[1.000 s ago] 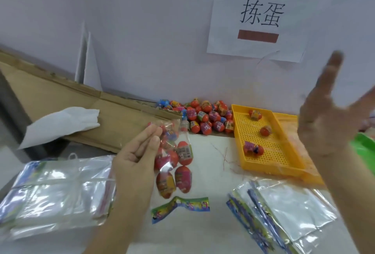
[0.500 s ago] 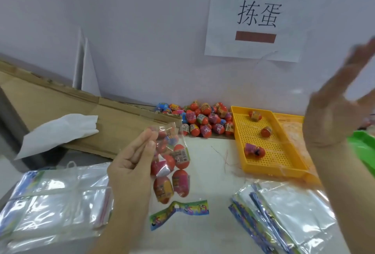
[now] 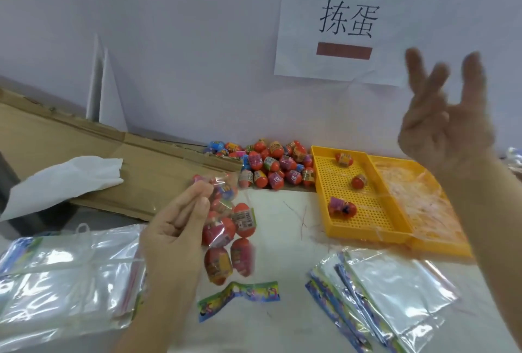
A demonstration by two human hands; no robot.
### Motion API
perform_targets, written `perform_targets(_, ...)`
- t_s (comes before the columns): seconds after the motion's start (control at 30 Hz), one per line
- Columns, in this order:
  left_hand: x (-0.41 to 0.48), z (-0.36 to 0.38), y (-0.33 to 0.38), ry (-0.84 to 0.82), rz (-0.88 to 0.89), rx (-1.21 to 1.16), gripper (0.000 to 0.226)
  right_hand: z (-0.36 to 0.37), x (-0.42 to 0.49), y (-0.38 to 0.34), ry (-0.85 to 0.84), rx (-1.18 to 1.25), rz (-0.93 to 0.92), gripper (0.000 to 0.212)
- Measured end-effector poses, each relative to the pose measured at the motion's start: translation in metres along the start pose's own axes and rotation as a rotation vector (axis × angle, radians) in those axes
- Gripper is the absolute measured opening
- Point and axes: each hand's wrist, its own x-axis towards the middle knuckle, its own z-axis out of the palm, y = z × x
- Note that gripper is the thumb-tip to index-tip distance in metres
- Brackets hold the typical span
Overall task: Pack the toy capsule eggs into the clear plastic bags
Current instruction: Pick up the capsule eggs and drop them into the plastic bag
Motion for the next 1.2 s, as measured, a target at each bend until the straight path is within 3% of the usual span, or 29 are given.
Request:
perform_targets(0.03,0.0,0.0,0.0,-0.002,0.01,-0.007,0.023,0.0,0.007,0.006,0.003,-0.057,-0.098,0.073)
perform_targets(0.07,-0.001,-0.001,0.001,-0.006,0.017,-0.013,0.023,0.007,0.015,0.015,0.129,-0.162,-0.124,0.071)
perform_targets(0.1,-0.002,0.0,0.001,-0.014,0.026,-0.016,0.023,0.019,0.019,0.032,0.267,-0.392,-0.118,0.072)
perform_targets(0.13,-0.003,0.001,0.0,-0.017,0.037,-0.018,0.024,0.03,0.021,0.044,0.254,-0.402,-0.071,0.069)
perform_targets(0.2,-0.006,0.002,0.001,-0.023,0.053,-0.022,0.026,0.062,0.017,0.064,0.094,-0.305,0.047,0.065)
perform_targets(0.27,-0.007,0.003,0.001,-0.037,0.05,-0.002,0.026,0.083,0.014,0.084,0.014,-0.299,0.071,0.074)
perform_targets(0.33,-0.01,0.004,0.002,-0.06,0.055,0.027,0.028,0.096,0.018,0.102,0.045,-0.237,0.064,0.07)
perform_targets(0.5,-0.013,0.007,0.004,-0.099,0.034,-0.022,0.032,0.111,0.027,0.116,0.195,-0.108,-0.006,0.011)
perform_targets(0.6,-0.008,0.006,0.005,-0.14,-0.098,-0.128,0.046,0.11,0.028,0.117,0.292,-0.028,-0.037,0.009)
perform_targets(0.67,-0.004,0.005,0.003,-0.167,-0.154,-0.109,0.033,0.107,0.031,0.118,0.321,-0.017,-0.067,0.009)
perform_targets(0.73,-0.002,0.004,0.001,-0.142,-0.165,-0.09,0.017,0.106,0.033,0.117,0.304,0.004,-0.079,0.012)
perform_targets(0.93,0.005,0.0,0.002,0.049,-0.144,-0.132,0.019,0.098,0.041,0.117,0.329,0.117,-0.08,0.019)
perform_targets(1.03,0.01,-0.004,0.005,0.068,-0.084,-0.106,0.016,0.093,0.045,0.116,0.322,0.11,-0.054,0.047)
perform_targets(1.13,0.008,-0.003,0.005,0.019,-0.061,-0.067,0.017,0.096,0.045,0.118,0.165,-0.029,0.105,0.083)
perform_targets(1.2,0.005,-0.001,0.004,-0.036,-0.058,-0.038,0.017,0.103,0.045,0.122,0.072,-0.104,0.186,0.088)
